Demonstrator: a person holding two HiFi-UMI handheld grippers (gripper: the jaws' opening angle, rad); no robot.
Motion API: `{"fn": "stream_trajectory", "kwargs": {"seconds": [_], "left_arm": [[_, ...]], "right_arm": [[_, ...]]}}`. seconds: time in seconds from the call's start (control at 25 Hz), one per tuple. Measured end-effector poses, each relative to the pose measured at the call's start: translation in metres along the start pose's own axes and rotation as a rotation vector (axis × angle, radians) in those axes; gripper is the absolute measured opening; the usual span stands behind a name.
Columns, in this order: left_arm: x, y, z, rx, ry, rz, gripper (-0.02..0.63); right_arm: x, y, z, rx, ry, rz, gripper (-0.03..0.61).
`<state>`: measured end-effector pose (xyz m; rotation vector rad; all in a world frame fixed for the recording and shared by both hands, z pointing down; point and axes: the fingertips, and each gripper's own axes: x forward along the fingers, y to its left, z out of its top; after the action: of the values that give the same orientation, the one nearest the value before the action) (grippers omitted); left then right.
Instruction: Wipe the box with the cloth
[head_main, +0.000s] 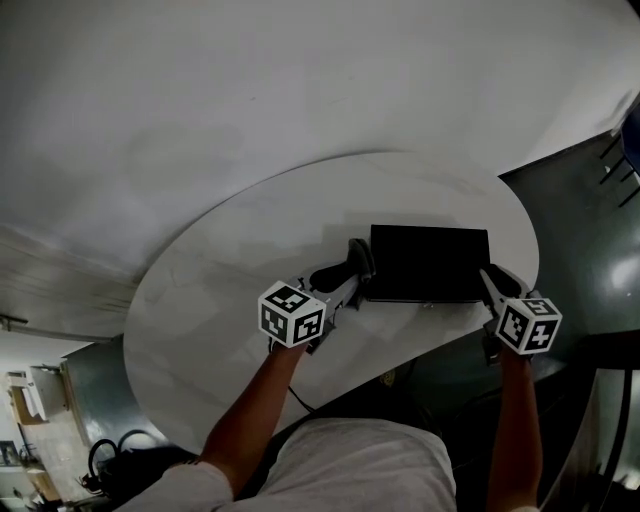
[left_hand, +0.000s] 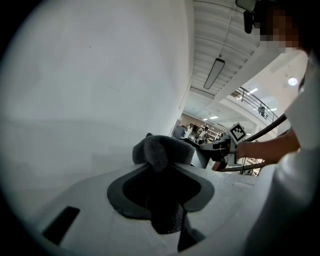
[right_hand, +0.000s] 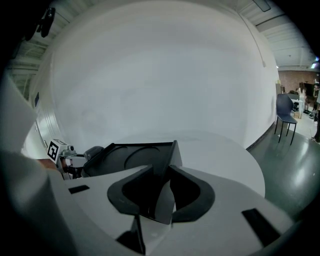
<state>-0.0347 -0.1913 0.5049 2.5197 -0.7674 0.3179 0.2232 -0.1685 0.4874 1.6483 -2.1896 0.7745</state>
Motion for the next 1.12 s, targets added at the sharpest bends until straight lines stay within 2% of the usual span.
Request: {"fn": "stream_trajectory", "kwargs": {"seconds": [0.2, 0.36, 0.56, 0.72, 1.12], "left_arm": [[-0.017, -0.019, -0.016, -0.015, 0.019, -0.019, 0.107], [-0.028, -0.029, -0.02, 0.006, 0.037, -0.06, 0.107], [-0.037, -0.01, 0.002, 0.008, -0.051, 0.018, 0.107], [-0.028, 0.011, 0.018, 0.002, -0.086, 0.068, 0.107], [0.019, 0.049, 0.038, -0.011, -0.086, 0.098, 0.107]], "right_arm": [[0.0, 0.001, 0.0, -0.003, -0.003, 0.005, 0.106], [0.001, 0.001, 0.0, -0.003, -0.003, 0.007, 0.106], [0.001, 0.001, 0.001, -0.002, -0.007, 0.009, 0.106], [0.001, 0.002, 0.0, -0.002, -0.004, 0.014, 0.106], [0.001, 0.003, 0.0, 0.005, -0.004, 0.029, 0.106]]}}
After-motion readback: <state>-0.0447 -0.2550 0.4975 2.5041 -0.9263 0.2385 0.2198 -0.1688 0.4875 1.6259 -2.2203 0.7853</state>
